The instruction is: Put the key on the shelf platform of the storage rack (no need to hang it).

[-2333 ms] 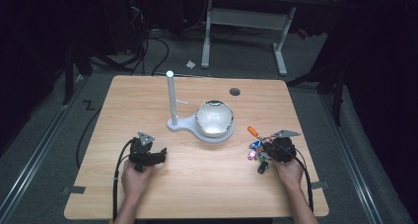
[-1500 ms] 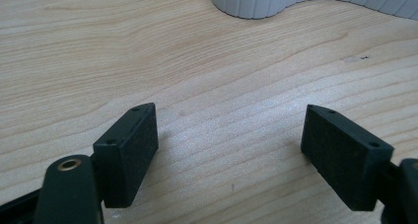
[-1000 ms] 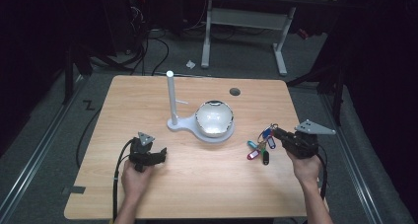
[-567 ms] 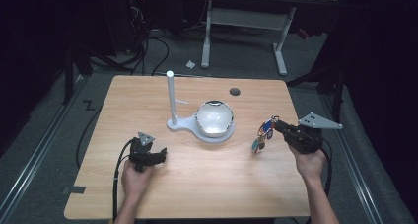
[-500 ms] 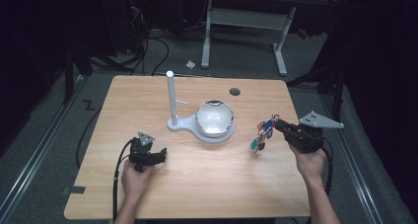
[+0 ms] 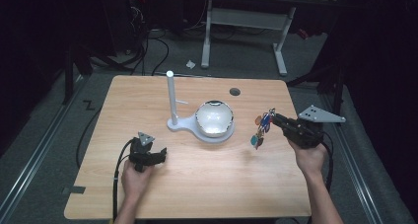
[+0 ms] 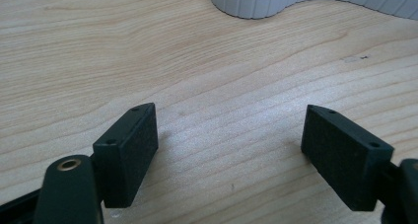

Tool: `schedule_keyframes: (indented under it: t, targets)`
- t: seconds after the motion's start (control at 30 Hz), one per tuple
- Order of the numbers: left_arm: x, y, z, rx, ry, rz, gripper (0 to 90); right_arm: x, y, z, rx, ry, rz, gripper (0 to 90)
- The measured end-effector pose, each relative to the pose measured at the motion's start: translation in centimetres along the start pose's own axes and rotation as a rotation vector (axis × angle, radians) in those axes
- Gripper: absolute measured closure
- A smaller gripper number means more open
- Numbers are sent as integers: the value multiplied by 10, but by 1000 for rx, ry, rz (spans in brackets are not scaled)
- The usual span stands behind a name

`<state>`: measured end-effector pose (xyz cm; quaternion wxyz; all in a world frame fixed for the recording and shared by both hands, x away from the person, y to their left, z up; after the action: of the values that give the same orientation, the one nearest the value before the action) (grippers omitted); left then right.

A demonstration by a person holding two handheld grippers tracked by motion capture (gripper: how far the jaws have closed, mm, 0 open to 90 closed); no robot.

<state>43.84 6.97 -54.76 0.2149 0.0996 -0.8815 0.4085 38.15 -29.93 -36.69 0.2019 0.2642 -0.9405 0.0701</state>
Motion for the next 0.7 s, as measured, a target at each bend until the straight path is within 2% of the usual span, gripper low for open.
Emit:
schedule_keyframes:
  t: [0.7]
  targets:
    - [0, 0, 0, -2, 1, 2, 221, -11, 27, -45, 60, -50, -86, 835]
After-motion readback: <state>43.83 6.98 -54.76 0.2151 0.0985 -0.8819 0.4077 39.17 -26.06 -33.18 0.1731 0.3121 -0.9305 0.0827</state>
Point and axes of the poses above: each handheld gripper's, and its own axes: x roughly backward along the jaws, z roughly out of its underside, y roughly to its left, the point moved 4 cm from there along -x, roughly forward along the jaws, and after that the axes turned 3 degrees about -y, right-handed, at the moved point
